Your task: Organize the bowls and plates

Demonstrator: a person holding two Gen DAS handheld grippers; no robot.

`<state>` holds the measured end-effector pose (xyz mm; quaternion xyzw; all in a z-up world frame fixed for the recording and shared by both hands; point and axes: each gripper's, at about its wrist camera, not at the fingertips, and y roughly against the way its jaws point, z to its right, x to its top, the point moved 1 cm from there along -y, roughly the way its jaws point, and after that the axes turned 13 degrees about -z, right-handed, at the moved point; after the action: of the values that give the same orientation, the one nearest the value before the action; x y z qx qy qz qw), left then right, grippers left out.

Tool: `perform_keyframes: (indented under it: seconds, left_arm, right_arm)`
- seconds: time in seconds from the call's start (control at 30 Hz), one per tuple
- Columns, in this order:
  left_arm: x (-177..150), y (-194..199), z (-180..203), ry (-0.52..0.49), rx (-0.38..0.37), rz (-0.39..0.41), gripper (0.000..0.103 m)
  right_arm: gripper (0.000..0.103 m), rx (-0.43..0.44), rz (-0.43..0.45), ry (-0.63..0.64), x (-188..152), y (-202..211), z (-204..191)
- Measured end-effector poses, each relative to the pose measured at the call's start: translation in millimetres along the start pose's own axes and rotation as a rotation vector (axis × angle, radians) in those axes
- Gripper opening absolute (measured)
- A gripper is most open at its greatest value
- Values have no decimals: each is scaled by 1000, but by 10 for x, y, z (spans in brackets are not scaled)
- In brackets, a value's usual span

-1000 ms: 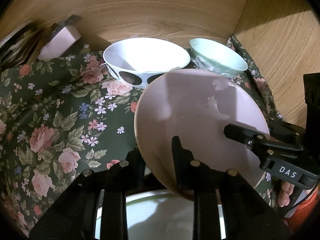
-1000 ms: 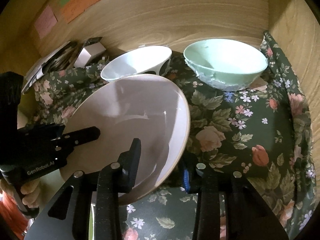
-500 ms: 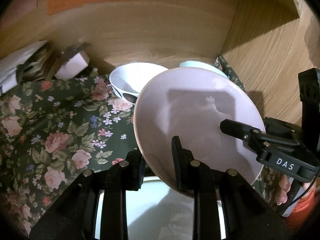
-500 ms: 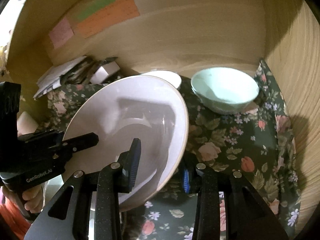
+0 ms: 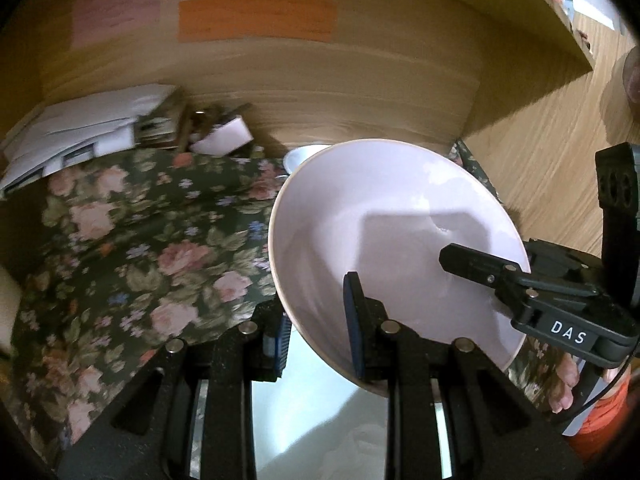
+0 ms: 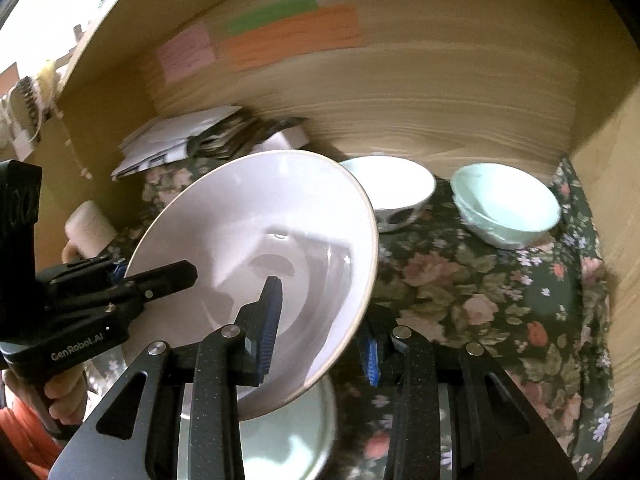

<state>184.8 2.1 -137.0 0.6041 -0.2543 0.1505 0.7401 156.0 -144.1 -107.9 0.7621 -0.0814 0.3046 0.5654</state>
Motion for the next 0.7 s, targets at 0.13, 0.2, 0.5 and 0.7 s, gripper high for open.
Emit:
perform_keyframes:
  seconds: [0.13,0.2,0.5,0.7]
  left_arm:
    - [-135,148,-149,27,23,18,24]
    - [-211,223,-233,43,34,26,24]
    - [-487,431,-580,114,78,44,24]
    - [-676,536,-798,166,108,57,24]
  right_arm:
    - [32,18,0,36,-7,-21,-203]
    - [32,32,-1,53,-2,-43,-304]
    - [32,86,-22,127,24,-170,-714]
    - [32,117,-46,177,19,-280,-977]
